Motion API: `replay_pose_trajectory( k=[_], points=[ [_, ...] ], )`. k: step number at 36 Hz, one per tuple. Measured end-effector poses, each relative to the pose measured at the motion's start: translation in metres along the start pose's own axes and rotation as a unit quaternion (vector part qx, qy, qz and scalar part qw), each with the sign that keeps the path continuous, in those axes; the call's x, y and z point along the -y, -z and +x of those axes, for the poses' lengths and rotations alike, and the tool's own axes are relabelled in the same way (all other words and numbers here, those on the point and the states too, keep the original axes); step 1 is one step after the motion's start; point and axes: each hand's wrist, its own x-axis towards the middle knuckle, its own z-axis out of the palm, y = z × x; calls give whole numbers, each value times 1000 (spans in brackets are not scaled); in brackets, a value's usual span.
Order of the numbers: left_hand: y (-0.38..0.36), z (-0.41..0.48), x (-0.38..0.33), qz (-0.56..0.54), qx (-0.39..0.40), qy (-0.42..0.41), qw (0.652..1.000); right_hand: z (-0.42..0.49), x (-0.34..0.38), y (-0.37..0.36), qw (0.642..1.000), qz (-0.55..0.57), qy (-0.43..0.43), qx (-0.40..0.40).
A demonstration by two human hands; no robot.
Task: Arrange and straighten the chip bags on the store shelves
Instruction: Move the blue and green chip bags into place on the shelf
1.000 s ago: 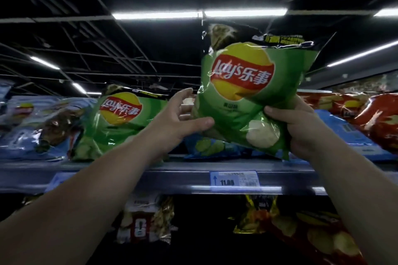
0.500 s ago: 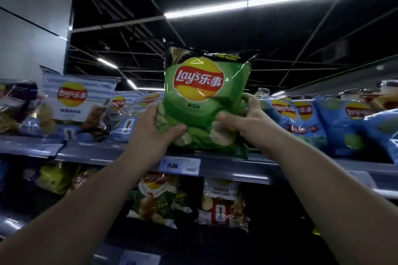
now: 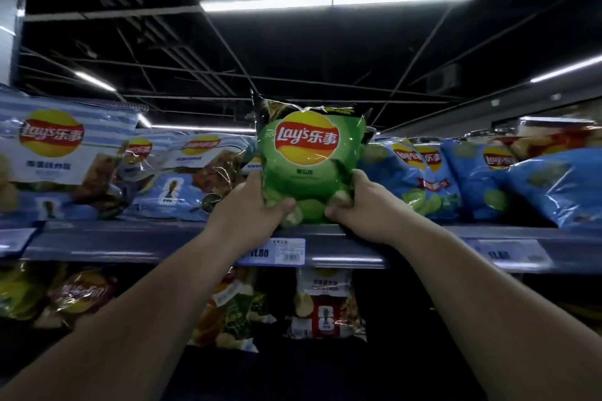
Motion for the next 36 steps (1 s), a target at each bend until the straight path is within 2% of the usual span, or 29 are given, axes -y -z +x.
replay_pose_trajectory(
  k=[5,8,11,15,19,22,25,30,36],
  points=[
    [-3,-6,-2,15,-34,-25,999,-9,4,-4,998,-42,-15,-43],
    [-3,-14,-7,-28,-95,-79,992,-15,6,-6,992,-64,14,-106],
    [-2,-19,-7,-35,-145,-124,981,-26,5,-4,983,-53,44,-168],
    [-5,-31,-14,-34,-175,-138,974,-44,-3,-6,981,25,46,-186],
    [-13,-48,-34,-90,-158,-97,979,-67,-5,-10,972,111,46,-200],
    [-9,-44,-57,-186,-139,-10,973,-69,6,1,969,145,23,-199],
    [10,-35,-75,-139,-154,39,977,-60,22,18,965,222,-8,-142],
    [26,-25,-76,-66,-145,53,986,-48,27,32,974,189,23,-118],
    [14,-1,-70,-11,-87,86,992,-18,30,25,985,136,-8,-104]
  ],
)
